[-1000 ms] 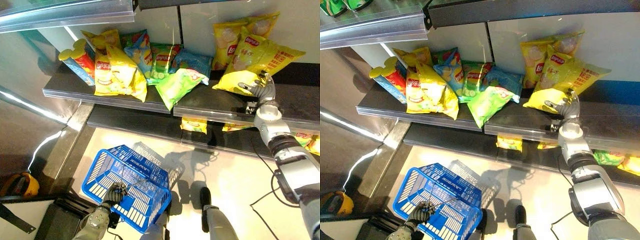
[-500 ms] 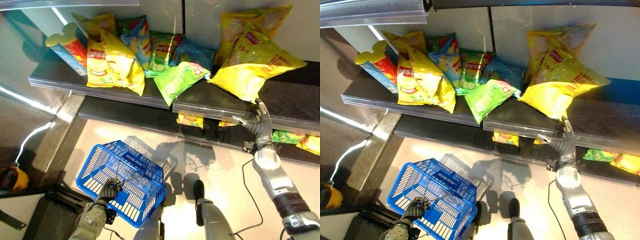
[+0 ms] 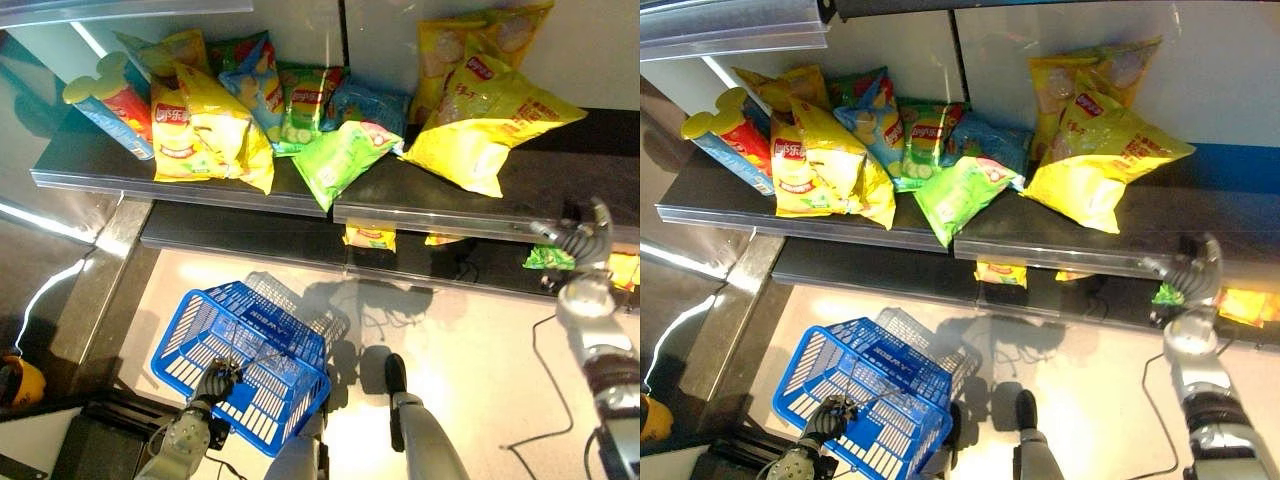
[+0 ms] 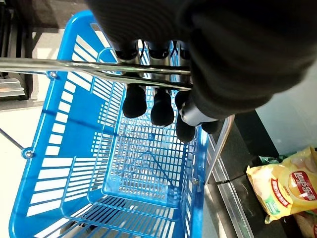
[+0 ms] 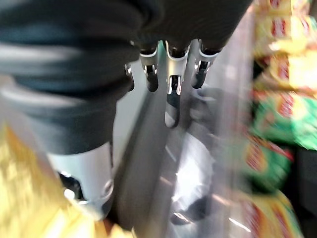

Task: Pick up the snacks into the basket

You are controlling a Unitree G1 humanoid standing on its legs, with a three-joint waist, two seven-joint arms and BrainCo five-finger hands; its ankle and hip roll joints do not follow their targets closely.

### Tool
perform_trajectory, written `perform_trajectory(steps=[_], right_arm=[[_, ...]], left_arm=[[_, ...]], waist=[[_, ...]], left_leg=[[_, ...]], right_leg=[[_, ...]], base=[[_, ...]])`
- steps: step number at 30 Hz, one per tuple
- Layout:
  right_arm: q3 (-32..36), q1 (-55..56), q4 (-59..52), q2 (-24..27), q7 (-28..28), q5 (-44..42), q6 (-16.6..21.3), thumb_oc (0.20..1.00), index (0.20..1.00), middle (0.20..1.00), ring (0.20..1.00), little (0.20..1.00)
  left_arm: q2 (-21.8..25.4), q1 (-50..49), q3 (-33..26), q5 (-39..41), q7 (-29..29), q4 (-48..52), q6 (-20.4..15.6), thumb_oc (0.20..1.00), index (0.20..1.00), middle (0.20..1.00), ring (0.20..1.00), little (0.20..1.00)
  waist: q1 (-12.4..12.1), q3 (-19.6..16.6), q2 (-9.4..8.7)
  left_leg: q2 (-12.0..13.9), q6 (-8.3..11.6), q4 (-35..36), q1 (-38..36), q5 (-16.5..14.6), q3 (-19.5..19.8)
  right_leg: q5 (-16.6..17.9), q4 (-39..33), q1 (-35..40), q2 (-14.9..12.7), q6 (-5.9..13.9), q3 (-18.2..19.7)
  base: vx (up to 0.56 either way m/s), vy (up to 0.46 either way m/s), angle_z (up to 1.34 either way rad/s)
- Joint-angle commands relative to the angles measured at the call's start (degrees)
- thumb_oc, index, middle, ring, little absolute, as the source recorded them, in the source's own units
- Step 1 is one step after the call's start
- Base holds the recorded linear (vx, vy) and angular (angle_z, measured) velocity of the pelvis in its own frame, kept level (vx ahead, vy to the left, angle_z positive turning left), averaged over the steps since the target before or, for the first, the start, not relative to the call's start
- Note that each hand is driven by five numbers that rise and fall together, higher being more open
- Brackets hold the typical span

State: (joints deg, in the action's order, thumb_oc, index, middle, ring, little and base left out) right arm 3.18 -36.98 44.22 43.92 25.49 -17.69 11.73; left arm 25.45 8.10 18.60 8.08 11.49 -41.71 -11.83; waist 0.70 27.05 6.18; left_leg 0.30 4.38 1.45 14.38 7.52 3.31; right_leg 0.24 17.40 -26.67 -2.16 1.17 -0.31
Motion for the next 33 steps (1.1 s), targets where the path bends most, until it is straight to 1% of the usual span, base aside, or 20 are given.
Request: perform_trajectory(steps=[1, 2, 3, 4, 6, 7, 8, 9, 10, 16, 22, 23, 25, 31, 32, 33], right_arm=[[-5.34, -5.84, 1.58, 5.64, -0.18, -1.65, 0.94, 1.000, 1.000, 1.000, 1.000, 1.000], [-6.98, -9.45, 3.55, 6.78, -0.43, -2.37, 0.77, 1.000, 1.000, 1.000, 1.000, 1.000], [-7.22, -9.76, 3.78, 6.84, -0.49, -2.46, 0.84, 1.000, 1.000, 1.000, 1.000, 1.000], [-9.25, -13.14, 6.67, 7.85, -1.56, -3.82, 0.59, 1.000, 1.000, 1.000, 1.000, 1.000], [-10.42, -15.10, 8.69, 7.83, -2.30, -5.03, 0.63, 1.000, 1.000, 1.000, 1.000, 1.000], [-14.06, -18.09, 10.34, 8.14, -5.26, -5.94, -0.08, 1.000, 1.000, 1.000, 1.000, 1.000], [-14.15, -18.20, 10.41, 8.14, -5.27, -5.96, -0.07, 1.000, 1.000, 1.000, 1.000, 1.000], [-16.05, -19.76, 10.18, 8.11, -6.29, -5.90, -0.46, 1.000, 1.000, 1.000, 1.000, 1.000], [-18.14, -21.76, 8.89, 7.52, -7.44, -6.42, -0.60, 1.000, 1.000, 1.000, 1.000, 1.000], [-22.77, -26.17, 6.04, 4.74, -8.69, -6.28, -0.54, 1.000, 1.000, 1.000, 1.000, 1.000], [-25.10, -27.15, 3.80, 0.93, -9.44, -6.32, -1.15, 1.000, 1.000, 1.000, 1.000, 1.000], [-25.06, -27.09, 3.74, 0.91, -9.42, -6.30, -1.18, 1.000, 1.000, 1.000, 1.000, 1.000], [-26.53, -27.15, 3.94, -0.43, -10.30, -5.30, -1.94, 1.000, 1.000, 1.000, 1.000, 1.000], [-27.94, -28.21, 5.50, -2.72, -10.50, -4.06, -2.47, 1.000, 1.000, 1.000, 1.000, 1.000], [-28.18, -28.55, 5.77, -3.08, -10.56, -4.00, -2.54, 0.956, 0.956, 0.956, 0.956, 0.956], [-28.94, -29.20, 5.91, -4.10, -10.67, -3.41, -2.72, 0.429, 0.429, 0.429, 0.429, 0.429]], left_arm=[[3.58, -2.24, 0.53, 2.08, -0.19, 1.87, -2.55, 0.200, 0.200, 0.200, 0.200, 0.200], [3.70, -2.21, 1.09, 2.56, -0.34, 2.47, -2.72, 0.200, 0.200, 0.200, 0.200, 0.200], [3.63, -2.19, 1.01, 2.57, -0.35, 2.48, -2.71, 0.200, 0.200, 0.200, 0.200, 0.200], [3.79, -2.06, 1.69, 3.06, -0.62, 2.57, -2.61, 0.200, 0.200, 0.200, 0.200, 0.200], [3.62, -1.76, 1.85, 3.49, -0.76, 2.48, -2.59, 0.200, 0.200, 0.200, 0.200, 0.200], [3.69, -1.11, 2.44, 3.82, -1.21, 2.14, -2.46, 0.200, 0.200, 0.200, 0.200, 0.200], [3.65, -1.11, 2.40, 3.82, -1.21, 2.13, -2.46, 0.200, 0.200, 0.200, 0.200, 0.200], [3.55, -0.80, 2.69, 3.90, -1.48, 2.02, -2.39, 0.200, 0.200, 0.200, 0.200, 0.200], [3.49, -0.87, 2.76, 4.37, -1.74, 2.03, -2.31, 0.200, 0.200, 0.200, 0.200, 0.200], [3.25, -0.91, 2.81, 5.02, -2.08, 1.50, -2.05, 0.200, 0.200, 0.200, 0.200, 0.200], [3.09, 0.30, 2.78, 5.13, -1.35, 1.25, -1.50, 0.200, 0.200, 0.200, 0.200, 0.200], [3.11, 0.27, 2.78, 5.13, -1.35, 1.26, -1.49, 0.200, 0.200, 0.200, 0.200, 0.200], [3.17, 0.67, 2.87, 5.00, -1.32, 0.97, -1.30, 0.200, 0.200, 0.200, 0.200, 0.200], [3.19, 1.08, 3.22, 5.28, -1.18, 0.66, -1.31, 0.200, 0.200, 0.200, 0.200, 0.200], [3.15, 1.12, 3.27, 5.41, -1.10, 0.74, -1.33, 0.200, 0.200, 0.200, 0.200, 0.200], [3.06, 1.36, 3.47, 5.61, -1.03, 0.51, -1.23, 0.200, 0.200, 0.200, 0.200, 0.200]], waist=[[-0.21, -1.58, -2.50], [-0.49, -1.59, -2.47], [-0.43, -1.54, -2.43], [-0.85, -1.69, -2.37], [-0.89, -1.67, -2.23], [-1.16, -1.73, -2.26], [-1.11, -1.71, -2.23], [-1.26, -1.70, -2.22], [-1.47, -1.74, -2.21], [-1.90, -1.77, -2.05], [-2.47, -1.46, -2.49], [-2.43, -1.48, -2.50], [-2.74, -1.41, -2.85], [-3.16, -1.43, -3.23], [-3.19, -1.45, -3.25], [-3.26, -1.46, -3.34]], left_leg=[[0.17, 1.13, -3.54, 1.41, -4.15, 0.25], [0.35, 1.18, -3.47, 1.35, -4.09, 0.21], [0.36, 1.18, -3.46, 1.34, -4.09, 0.19], [0.43, 1.26, -3.10, 1.14, -3.93, 0.32], [0.41, 1.34, -2.93, 1.14, -3.81, 0.39], [0.50, 1.42, -2.78, 1.19, -3.63, 0.52], [0.50, 1.42, -2.78, 1.20, -3.63, 0.54], [0.55, 1.47, -2.68, 1.25, -3.51, 0.61], [0.63, 1.52, -2.50, 1.21, -3.37, 0.66], [0.70, 1.72, -1.79, 1.32, -2.85, 1.30], [0.86, 1.91, -1.83, 1.79, -2.58, 2.43], [0.85, 1.92, -1.83, 1.80, -2.58, 2.47], [0.90, 1.92, -1.91, 1.95, -2.63, 2.98], [1.00, 1.95, -1.96, 2.09, -2.76, 3.23], [1.01, 1.95, -1.92, 2.06, -2.76, 3.23], [1.06, 1.95, -1.81, 2.04, -2.70, 3.26]], right_leg=[[-1.55, -3.42, 3.22, -3.10, 7.11, 3.46], [-1.60, -3.29, 3.11, -3.03, 7.11, 3.37], [-1.61, -3.27, 3.09, -3.02, 7.11, 3.39], [-1.73, -3.31, 3.13, -2.93, 7.06, 3.32], [-1.72, -3.28, 3.06, -2.92, 7.05, 3.26], [-1.83, -3.03, 2.91, -2.92, 6.96, 3.15], [-1.83, -3.02, 2.91, -2.92, 6.96, 3.14], [-1.88, -2.90, 2.81, -2.87, 6.89, 3.11], [-1.96, -2.63, 2.61, -2.80, 6.79, 3.06], [-2.25, -2.13, 2.25, -2.84, 6.52, 2.48], [-2.94, -0.84, 1.87, -2.91, 6.04, 1.31], [-2.98, -0.81, 1.87, -2.93, 6.04, 1.27], [-3.15, -0.43, 1.88, -2.99, 5.93, 0.85], [-3.28, -0.16, 1.68, -2.83, 5.87, 0.90], [-3.27, -0.12, 1.62, -2.79, 5.84, 0.92], [-3.22, -0.08, 1.55, -2.72, 5.81, 0.98]], base=[[0.00, 0.000, 0.00], [0.00, 0.000, 0.00], [0.00, 0.000, 0.00], [0.00, 0.000, 0.00], [0.00, -0.017, 0.01], [0.00, -0.034, 0.01], [0.00, -0.039, 0.03], [0.00, 0.000, 0.00], [0.00, 0.000, 0.00], [0.01, -0.013, 0.01], [0.02, -0.038, 0.05], [0.01, -0.039, 0.16], [0.01, -0.035, 0.15], [0.01, -0.020, 0.07], [0.00, 0.000, 0.00], [0.00, 0.000, 0.00]])
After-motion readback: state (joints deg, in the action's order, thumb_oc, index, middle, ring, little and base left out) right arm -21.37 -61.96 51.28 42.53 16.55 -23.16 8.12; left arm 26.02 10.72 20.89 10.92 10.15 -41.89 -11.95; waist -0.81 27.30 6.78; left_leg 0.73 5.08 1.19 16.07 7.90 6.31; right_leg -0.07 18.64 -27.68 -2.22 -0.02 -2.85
